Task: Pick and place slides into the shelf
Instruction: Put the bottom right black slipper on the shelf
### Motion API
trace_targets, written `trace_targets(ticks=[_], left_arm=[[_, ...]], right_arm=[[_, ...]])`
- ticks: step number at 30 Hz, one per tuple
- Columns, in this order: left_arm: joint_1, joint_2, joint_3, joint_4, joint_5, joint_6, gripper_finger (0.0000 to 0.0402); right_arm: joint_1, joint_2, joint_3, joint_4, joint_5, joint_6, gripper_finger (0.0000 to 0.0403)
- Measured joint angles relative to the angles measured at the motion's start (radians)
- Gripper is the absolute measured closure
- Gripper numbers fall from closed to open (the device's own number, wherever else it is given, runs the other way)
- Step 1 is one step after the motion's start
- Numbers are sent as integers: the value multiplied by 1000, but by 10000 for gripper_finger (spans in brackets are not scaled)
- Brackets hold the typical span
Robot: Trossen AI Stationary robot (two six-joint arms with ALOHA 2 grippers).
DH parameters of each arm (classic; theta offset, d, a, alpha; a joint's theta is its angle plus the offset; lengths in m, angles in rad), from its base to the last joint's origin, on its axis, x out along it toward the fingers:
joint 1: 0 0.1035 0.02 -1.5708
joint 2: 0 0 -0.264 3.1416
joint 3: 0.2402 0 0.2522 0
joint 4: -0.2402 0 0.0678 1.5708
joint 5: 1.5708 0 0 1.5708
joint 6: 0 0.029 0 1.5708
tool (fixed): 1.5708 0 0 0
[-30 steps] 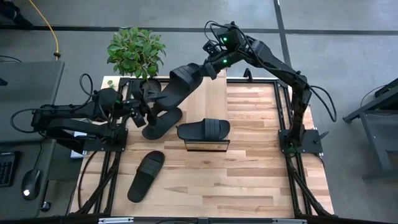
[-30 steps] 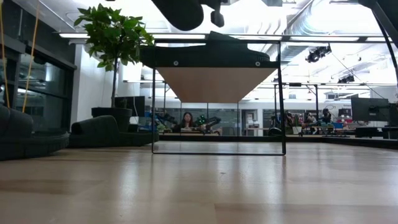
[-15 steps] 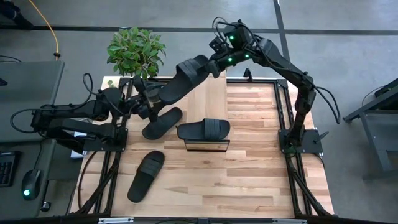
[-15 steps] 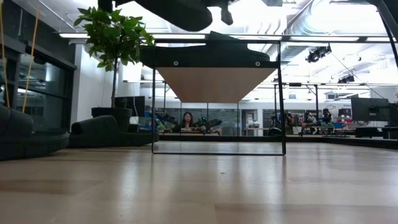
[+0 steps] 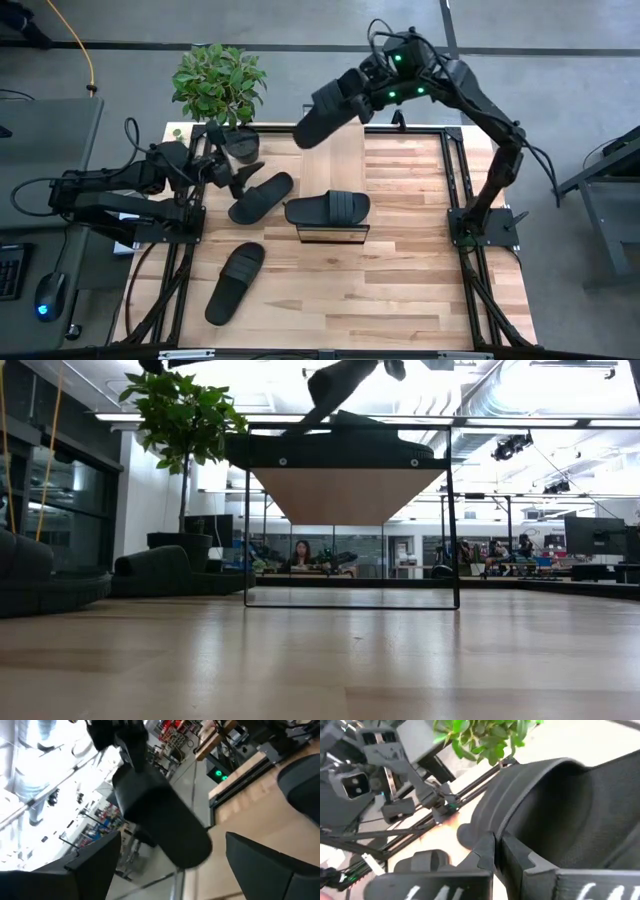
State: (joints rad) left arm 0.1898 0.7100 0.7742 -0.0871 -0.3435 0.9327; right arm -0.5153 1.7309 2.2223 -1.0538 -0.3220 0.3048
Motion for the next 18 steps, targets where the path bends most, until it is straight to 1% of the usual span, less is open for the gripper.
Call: trace_targets(ticks=[4,10,13,18], left_arm=[[0,-11,0,-46,0,-26,64],[0,-11,0,-51,1,-41,64],[0,-11,0,-53,2,-52,64],[0,-11,0,-69,3,-54,64]], right_arm=[[-2,-27,0,-32,36,-12,403],[-9,-91,0,-62,65,-26,403],[-33,-143,0,-85,69,-26,403],[-55,-252,-10,-154,137,-48,403]])
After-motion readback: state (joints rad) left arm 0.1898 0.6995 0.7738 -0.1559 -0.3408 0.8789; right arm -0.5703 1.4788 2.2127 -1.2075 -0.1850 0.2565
